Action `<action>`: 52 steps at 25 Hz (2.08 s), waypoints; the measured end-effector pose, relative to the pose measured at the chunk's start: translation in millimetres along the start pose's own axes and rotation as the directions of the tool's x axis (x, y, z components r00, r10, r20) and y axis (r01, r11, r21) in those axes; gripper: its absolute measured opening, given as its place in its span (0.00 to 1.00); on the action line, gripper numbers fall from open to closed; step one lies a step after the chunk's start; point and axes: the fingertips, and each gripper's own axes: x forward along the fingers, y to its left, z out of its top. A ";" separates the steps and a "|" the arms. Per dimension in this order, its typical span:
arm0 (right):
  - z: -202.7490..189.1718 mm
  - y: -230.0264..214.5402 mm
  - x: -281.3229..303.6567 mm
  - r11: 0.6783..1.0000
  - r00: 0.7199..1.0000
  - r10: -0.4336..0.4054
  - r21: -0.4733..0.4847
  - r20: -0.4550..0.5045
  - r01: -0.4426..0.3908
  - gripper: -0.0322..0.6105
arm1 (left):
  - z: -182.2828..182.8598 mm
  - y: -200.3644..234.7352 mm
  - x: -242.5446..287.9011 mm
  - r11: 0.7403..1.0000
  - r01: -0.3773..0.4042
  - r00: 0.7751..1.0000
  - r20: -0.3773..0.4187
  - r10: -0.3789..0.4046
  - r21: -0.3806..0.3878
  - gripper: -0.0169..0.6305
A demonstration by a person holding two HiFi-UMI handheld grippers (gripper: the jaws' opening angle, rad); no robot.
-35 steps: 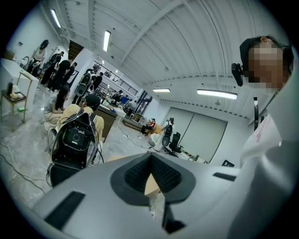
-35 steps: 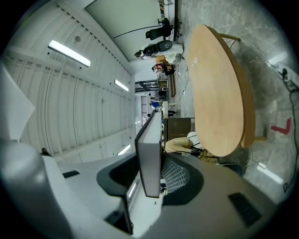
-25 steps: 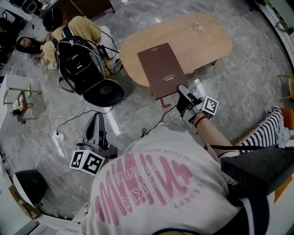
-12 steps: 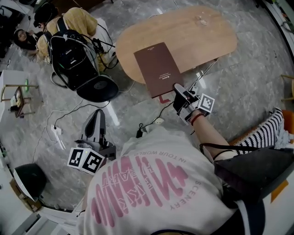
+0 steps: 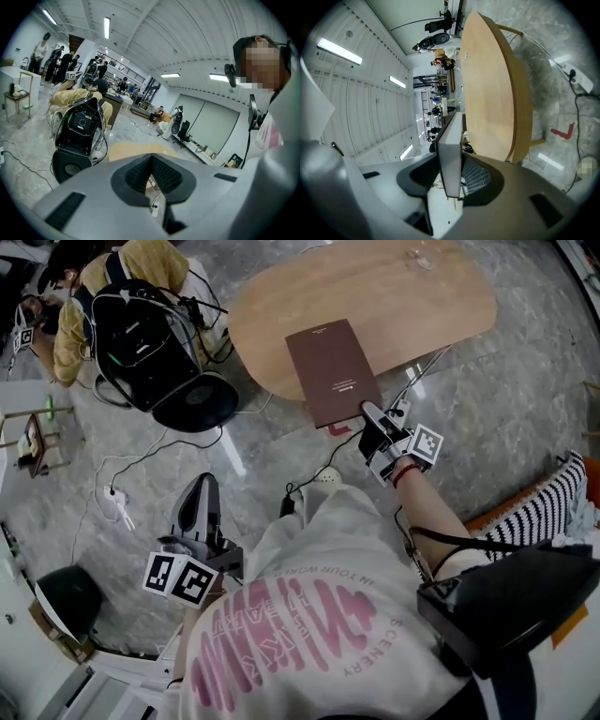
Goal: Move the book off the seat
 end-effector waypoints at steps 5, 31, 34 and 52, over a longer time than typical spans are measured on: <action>-5.5 -25.4 0.3 1.000 0.999 -0.001 0.025 0.033 0.000 0.30 | -30.2 1.4 -6.3 0.997 0.044 0.999 -0.027 -0.046 -0.059 0.04; 17.2 -93.3 -5.7 0.995 0.992 -0.089 0.054 0.094 0.084 0.30 | -66.1 9.3 -15.7 0.994 -0.100 0.971 -0.220 0.090 -0.034 0.04; 14.2 -102.3 -7.1 0.993 0.989 -0.113 0.057 0.097 0.108 0.30 | -66.0 11.2 -12.1 0.994 -0.098 0.971 -0.222 0.085 -0.047 0.04; 13.3 -140.9 -8.3 0.969 0.960 -0.246 0.060 0.134 0.240 0.31 | -66.1 24.1 -24.0 0.980 -0.177 0.965 -0.211 0.154 -0.092 0.04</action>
